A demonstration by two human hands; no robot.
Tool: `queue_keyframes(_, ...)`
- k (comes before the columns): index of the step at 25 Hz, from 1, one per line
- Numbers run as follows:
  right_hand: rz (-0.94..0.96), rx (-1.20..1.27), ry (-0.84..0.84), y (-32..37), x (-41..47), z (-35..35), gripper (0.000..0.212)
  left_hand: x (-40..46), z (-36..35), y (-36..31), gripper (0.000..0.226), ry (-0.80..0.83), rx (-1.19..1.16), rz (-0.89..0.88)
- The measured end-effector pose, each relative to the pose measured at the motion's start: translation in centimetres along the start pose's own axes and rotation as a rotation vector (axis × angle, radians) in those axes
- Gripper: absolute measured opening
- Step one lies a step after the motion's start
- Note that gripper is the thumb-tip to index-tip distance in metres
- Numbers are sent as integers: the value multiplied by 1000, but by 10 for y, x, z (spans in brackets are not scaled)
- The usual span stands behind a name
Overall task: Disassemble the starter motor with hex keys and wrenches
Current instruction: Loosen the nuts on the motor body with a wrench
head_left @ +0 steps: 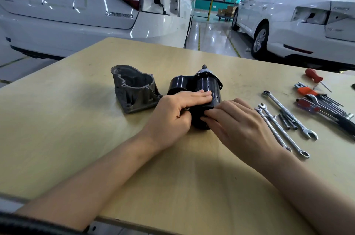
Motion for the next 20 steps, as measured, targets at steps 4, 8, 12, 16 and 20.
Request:
queue_keyframes(4, 23, -10, -10, -4, 1, 2, 11, 0, 2, 1, 65, -2, -4, -2)
queue_keyframes(8, 115, 7, 6, -5, 5, 2, 14, 1, 2, 1, 64, 1, -1, -11)
queue_keyframes(12, 100, 10, 3, -4, 8, 0, 23, 2, 2, 2, 64, -2, 5, -30)
queue_keyframes(16, 109, -26, 43, 0, 5, -1, 19, 1, 1, 3, 63, 3, 15, -41)
queue_keyframes(20, 147, -74, 102, 4, 1, -1, 15, 1, 1, 2, 63, 9, 14, -44)
Point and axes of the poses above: each hand's wrist, its own x-axis towards the middle knuckle, its own z-axis out of the back of the hand, y = z × x, the point moved 5 cm from there along x, towards the middle knuckle, and after that the axes turned 4 degrees about z, right-handed, at the moved point
